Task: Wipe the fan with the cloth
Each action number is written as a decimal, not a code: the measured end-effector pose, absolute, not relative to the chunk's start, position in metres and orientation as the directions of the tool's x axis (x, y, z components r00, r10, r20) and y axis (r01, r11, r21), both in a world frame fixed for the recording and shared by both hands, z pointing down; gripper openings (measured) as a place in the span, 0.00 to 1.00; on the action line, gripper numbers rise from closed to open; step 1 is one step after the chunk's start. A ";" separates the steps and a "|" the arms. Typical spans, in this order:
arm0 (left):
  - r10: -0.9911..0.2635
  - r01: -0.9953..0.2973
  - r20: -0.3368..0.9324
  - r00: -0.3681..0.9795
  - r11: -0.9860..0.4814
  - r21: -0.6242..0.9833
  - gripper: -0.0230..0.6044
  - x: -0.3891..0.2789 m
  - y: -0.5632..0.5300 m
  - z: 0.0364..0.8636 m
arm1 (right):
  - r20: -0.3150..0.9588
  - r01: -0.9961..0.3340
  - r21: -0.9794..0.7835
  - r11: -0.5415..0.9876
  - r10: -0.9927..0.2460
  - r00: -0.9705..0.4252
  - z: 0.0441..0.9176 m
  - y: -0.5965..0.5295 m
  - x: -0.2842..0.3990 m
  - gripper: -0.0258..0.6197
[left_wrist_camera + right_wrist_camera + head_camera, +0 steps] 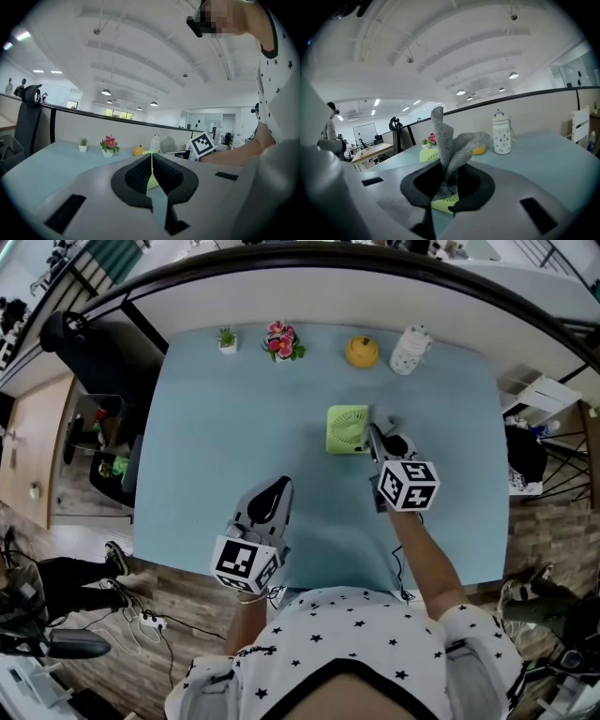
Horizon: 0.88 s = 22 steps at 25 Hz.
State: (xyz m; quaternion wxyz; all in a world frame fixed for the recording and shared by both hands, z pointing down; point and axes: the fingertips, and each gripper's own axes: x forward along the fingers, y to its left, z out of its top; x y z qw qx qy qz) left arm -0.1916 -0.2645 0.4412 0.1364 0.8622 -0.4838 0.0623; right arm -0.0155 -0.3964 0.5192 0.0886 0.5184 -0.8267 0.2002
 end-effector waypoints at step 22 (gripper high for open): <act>-0.875 -0.907 0.245 0.418 -0.387 0.167 0.09 -0.238 -0.242 0.437 | 0.432 -0.797 -0.223 0.561 -0.676 -0.597 0.554 -0.382 -0.114 0.12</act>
